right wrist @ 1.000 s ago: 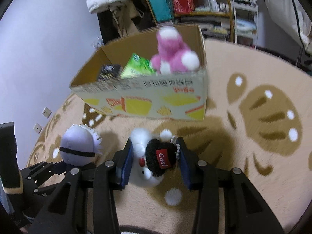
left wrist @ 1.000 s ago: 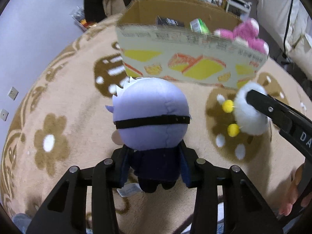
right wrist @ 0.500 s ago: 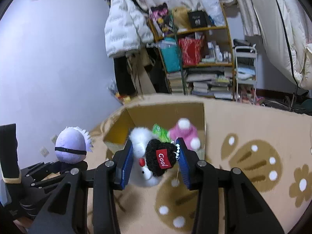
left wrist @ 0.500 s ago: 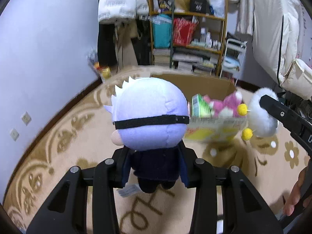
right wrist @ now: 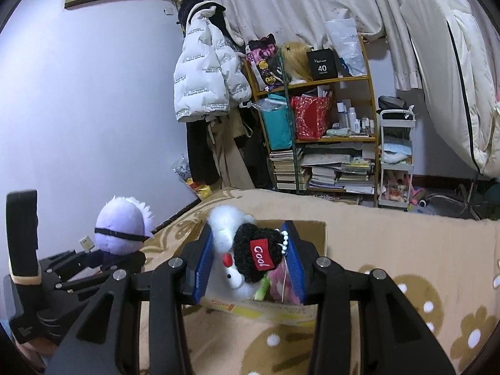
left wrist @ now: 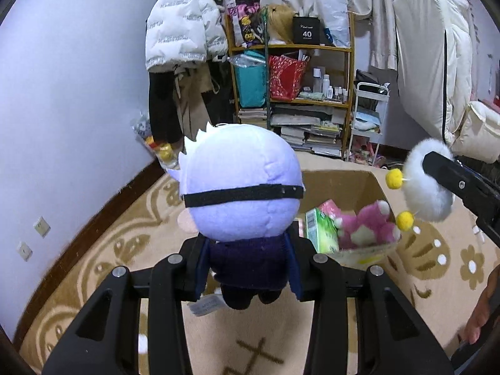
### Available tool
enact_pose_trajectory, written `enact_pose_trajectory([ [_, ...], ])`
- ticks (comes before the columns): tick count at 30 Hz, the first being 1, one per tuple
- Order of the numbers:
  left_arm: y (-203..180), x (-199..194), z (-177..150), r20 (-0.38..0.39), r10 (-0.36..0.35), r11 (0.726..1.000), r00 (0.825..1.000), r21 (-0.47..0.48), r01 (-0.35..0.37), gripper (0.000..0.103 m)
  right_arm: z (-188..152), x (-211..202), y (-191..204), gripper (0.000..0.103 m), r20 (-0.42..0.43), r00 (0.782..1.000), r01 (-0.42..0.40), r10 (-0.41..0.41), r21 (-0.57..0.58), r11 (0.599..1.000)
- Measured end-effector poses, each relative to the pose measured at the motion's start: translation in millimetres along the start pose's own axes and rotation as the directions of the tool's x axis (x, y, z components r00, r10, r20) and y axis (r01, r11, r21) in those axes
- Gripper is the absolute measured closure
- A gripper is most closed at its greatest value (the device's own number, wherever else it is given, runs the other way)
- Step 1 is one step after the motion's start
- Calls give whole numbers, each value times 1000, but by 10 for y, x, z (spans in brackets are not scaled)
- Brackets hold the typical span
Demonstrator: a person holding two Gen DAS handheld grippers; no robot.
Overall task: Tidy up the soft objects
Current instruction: 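Carry both plushes over the box and open both tools to drop them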
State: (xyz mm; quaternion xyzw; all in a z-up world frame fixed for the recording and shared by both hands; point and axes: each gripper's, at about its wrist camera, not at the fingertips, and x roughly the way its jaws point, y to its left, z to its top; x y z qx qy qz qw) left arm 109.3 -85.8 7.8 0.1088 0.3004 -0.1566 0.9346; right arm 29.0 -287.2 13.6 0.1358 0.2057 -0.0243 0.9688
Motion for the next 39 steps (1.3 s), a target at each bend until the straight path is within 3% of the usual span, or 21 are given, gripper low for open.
enact_pose_trajectory([
  [11,-15,376,189,22,-3,999,1000,39,2,64,88,397,-35,58,-13,1000,13,-13,-73,997],
  [22,-51,822,68,-59,-55,998,997,4,55,59,-107,814,-98,57,-89,996,-11,3,-88,996],
  [26,-41,945,2,-91,-49,999,995,-4,49,50,-196,963,-228,56,-131,991,-22,16,-49,999],
  [30,1,983,-16,-101,-68,997,993,-37,64,50,-257,1051,-383,56,-162,985,-49,54,31,998],
  [35,36,952,-25,-108,-33,999,994,-25,31,36,-246,1046,-481,50,-163,985,-47,60,82,996],
  [39,74,906,-54,-132,-25,999,991,-36,20,35,-239,997,-515,50,-171,982,-58,77,116,992],
])
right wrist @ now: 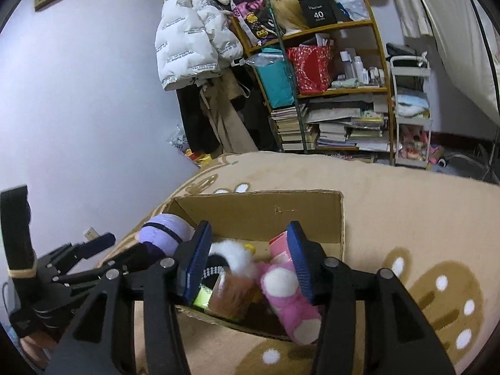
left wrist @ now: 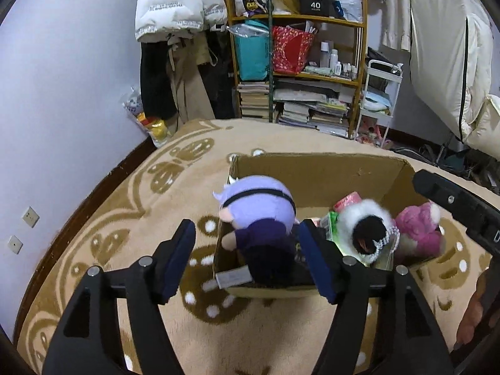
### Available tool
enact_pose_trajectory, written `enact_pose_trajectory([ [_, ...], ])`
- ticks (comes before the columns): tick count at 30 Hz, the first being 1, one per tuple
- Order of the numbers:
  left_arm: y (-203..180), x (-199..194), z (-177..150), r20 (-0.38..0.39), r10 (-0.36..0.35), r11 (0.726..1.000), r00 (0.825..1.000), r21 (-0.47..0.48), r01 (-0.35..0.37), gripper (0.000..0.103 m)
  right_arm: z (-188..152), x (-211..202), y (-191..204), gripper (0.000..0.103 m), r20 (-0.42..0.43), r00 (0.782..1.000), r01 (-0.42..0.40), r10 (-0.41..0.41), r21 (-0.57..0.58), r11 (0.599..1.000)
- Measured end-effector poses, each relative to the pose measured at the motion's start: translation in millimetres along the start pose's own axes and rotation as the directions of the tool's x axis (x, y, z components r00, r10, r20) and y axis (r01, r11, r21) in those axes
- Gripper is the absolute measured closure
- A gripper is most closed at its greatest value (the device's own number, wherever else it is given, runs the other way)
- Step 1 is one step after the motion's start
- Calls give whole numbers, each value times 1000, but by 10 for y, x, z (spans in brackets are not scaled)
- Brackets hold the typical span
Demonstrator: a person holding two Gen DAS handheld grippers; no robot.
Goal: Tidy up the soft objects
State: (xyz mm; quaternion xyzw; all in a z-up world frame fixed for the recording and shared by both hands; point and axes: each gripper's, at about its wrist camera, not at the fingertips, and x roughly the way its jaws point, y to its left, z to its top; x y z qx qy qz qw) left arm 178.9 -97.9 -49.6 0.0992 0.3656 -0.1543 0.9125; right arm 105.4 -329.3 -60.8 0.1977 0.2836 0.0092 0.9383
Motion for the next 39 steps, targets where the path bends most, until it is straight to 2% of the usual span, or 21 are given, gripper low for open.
enact_pose_trajectory([
  [3,22,-101,-18,6,6,1000,1000,0,-6,32,8,-73,42,39,0,1000,6,-6,-12,1000],
  [5,32,-192,-36,21,8,1000,1000,1,-8,24,11,-135,86,27,7,1000,9,-9,-19,1000],
  [8,47,-353,-71,39,8,1000,999,2,-8,23,10,-285,185,13,28,999,26,-25,-42,999],
  [12,50,-579,-131,64,21,1000,998,18,-22,22,-2,-509,309,0,63,997,44,-40,-64,997],
  [16,52,-789,-184,84,34,999,996,40,-37,20,-12,-726,402,0,94,994,55,-48,-71,996],
  [19,84,-956,-255,94,32,999,995,24,-34,13,-26,-899,455,0,112,992,69,-61,-73,995],
  [25,171,-1325,-365,146,39,999,989,-6,-38,8,-99,-1242,527,0,149,986,90,-77,-83,993],
  [28,203,-1502,-416,177,50,999,983,-17,-48,2,-172,-1378,552,0,154,984,106,-92,-91,990],
  [39,227,-1912,-648,214,57,998,975,-5,-57,1,-424,-1786,579,0,176,976,146,-127,-99,984],
])
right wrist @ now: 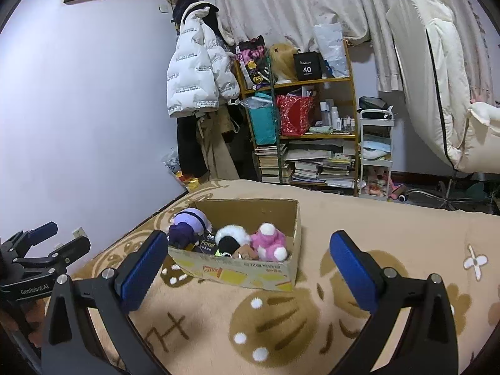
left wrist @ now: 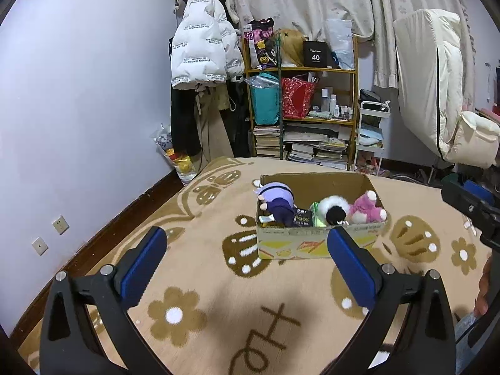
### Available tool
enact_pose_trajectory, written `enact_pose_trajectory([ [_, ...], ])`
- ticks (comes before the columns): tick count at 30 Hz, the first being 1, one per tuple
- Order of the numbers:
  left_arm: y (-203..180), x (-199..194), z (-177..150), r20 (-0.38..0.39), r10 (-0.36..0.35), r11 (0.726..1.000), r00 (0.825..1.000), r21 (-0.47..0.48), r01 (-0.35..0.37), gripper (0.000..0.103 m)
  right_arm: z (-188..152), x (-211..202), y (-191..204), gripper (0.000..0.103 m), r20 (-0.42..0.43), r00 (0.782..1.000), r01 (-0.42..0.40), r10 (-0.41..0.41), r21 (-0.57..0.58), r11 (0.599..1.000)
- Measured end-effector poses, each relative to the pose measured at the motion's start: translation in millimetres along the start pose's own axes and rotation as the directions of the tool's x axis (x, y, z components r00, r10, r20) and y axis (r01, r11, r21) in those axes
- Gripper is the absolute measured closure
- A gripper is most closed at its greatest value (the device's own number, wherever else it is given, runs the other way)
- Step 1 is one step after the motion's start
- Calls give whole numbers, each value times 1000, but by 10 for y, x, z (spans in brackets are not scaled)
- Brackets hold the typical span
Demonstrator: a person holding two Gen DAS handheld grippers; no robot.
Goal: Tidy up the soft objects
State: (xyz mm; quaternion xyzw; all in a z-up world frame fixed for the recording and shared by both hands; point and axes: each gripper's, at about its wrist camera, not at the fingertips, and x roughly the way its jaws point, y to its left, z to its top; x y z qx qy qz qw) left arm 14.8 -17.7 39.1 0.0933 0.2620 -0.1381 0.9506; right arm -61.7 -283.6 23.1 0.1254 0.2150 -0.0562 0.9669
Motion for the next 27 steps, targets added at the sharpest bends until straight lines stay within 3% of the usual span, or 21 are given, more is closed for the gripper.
enact_pose_trajectory([
  [13,21,-186,-204,-7,24,1000,1000,15,-24,1,-141,-221,59,0,61,996,68,-64,-64,996],
  [27,92,23,-275,-40,43,999,998,6,-42,1,-270,-31,29,0,-2,998,67,-67,-69,995],
])
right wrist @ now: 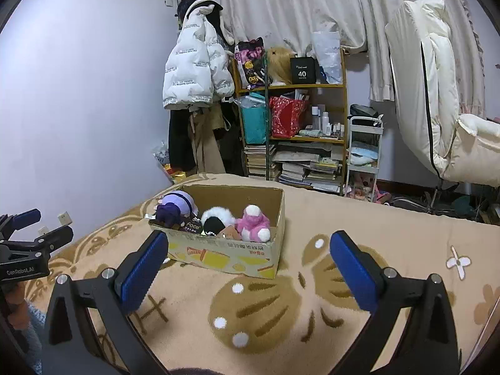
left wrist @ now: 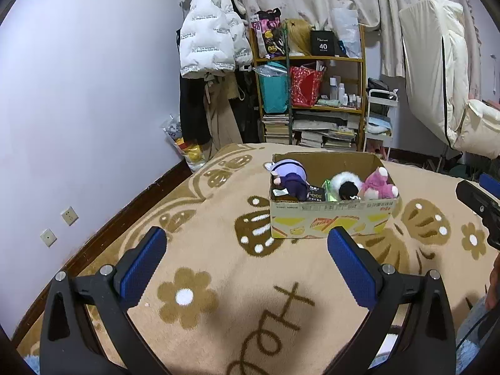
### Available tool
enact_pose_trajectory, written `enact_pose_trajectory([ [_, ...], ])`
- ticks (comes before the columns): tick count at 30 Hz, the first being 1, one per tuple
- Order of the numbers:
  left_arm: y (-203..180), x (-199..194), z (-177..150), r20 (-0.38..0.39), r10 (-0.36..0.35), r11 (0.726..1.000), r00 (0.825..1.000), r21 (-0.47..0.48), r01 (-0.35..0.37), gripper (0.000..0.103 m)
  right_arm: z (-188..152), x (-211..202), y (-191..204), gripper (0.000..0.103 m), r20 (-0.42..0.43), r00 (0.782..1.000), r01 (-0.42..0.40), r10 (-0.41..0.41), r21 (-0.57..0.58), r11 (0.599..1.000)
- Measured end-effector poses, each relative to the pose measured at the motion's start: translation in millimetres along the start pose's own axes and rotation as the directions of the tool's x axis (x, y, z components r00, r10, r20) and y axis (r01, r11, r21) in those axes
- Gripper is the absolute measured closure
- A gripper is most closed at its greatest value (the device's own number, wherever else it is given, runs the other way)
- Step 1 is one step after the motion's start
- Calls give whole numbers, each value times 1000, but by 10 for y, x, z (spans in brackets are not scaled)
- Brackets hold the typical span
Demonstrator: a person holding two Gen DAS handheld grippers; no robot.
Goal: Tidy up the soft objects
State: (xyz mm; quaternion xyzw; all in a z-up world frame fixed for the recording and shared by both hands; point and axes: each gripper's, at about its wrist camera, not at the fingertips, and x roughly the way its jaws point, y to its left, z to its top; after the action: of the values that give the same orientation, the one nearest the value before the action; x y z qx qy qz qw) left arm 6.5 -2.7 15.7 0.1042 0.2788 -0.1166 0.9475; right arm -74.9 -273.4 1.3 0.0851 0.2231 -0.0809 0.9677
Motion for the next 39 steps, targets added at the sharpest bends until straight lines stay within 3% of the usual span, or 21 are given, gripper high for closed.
enact_pose_trajectory([
  [39,-80,41,-33,-2,8,1000,1000,30,-8,1,-64,91,-83,0,-23,1000,16,-16,9,1000],
])
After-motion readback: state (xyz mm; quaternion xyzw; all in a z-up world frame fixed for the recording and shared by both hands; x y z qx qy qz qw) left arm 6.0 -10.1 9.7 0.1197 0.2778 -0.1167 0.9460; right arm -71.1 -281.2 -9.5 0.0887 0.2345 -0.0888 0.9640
